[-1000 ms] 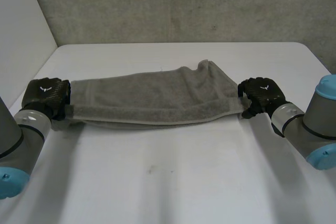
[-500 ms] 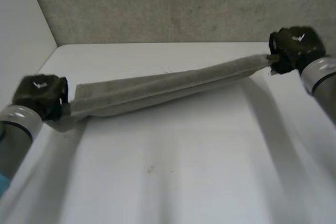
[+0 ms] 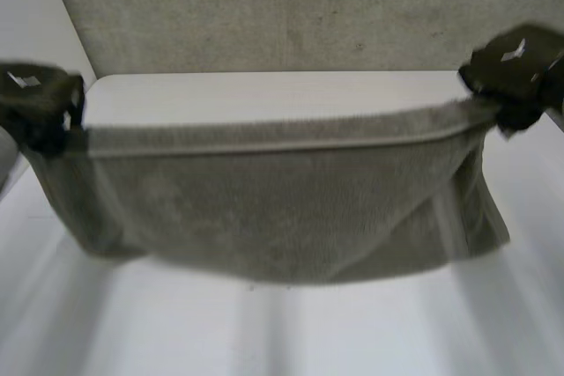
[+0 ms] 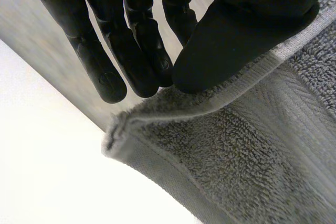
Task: Fold the towel.
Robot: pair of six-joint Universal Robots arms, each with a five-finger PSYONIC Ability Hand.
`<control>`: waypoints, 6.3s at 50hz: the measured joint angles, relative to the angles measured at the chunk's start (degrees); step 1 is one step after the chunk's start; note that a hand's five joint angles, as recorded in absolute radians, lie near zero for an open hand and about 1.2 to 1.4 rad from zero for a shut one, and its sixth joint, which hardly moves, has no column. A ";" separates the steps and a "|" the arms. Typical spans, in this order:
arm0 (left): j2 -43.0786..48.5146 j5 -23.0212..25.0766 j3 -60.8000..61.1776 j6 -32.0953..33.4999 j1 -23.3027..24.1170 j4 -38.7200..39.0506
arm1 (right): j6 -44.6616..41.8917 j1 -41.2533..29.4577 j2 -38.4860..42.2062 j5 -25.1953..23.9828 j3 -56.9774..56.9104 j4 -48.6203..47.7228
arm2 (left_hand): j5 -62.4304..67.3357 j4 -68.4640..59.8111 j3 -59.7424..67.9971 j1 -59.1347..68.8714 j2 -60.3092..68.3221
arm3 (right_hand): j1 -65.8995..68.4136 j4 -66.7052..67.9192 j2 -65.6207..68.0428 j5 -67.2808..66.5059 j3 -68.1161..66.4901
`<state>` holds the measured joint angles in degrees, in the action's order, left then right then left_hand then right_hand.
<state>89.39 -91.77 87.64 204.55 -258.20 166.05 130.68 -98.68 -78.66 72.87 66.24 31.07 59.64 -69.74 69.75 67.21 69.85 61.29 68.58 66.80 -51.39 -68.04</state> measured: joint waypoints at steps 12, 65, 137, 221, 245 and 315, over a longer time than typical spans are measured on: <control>20.86 0.42 -9.12 -0.20 0.61 4.97 | -3.16 -1.42 16.49 2.71 -7.81 -5.35 | 0.00 0.00 0.00 0.00 0.00 | 0.00 0.00 0.00 0.00 0.00; 21.17 -0.52 14.17 -5.76 0.15 34.93 | 21.30 1.50 25.23 1.19 14.88 -32.96 | 0.00 -0.02 0.01 0.00 0.02 | -22.71 -31.32 -27.88 23.47 30.55; 13.19 -3.43 13.60 -0.03 5.67 11.03 | -1.74 9.23 12.04 -0.39 17.41 -5.20 | -6.92 7.16 -7.16 -4.61 -7.26 | -1.84 0.12 0.36 1.56 0.56; 4.30 12.67 40.10 9.12 -1.58 17.83 | 2.55 8.88 10.72 -1.42 27.87 -20.54 | -28.83 28.89 -28.87 -26.51 -28.96 | -1.84 0.25 0.36 1.56 0.00; 4.27 12.29 40.95 8.85 -1.87 25.79 | 2.49 8.85 10.57 -1.40 27.99 -20.52 | -0.76 0.29 -0.32 0.38 -0.34 | -1.84 0.25 0.36 1.56 0.02; 2.59 19.08 47.05 8.94 2.68 27.66 | 2.38 8.85 9.85 -1.49 29.30 -21.33 | -29.31 29.35 -29.40 -26.82 -29.49 | -1.84 0.25 0.36 1.56 0.00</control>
<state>91.97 -72.68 134.70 213.48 -255.52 193.71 133.07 -89.83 -68.82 71.38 95.54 9.74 30.33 -40.39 40.35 40.39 40.36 59.45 68.83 67.16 -49.83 -68.03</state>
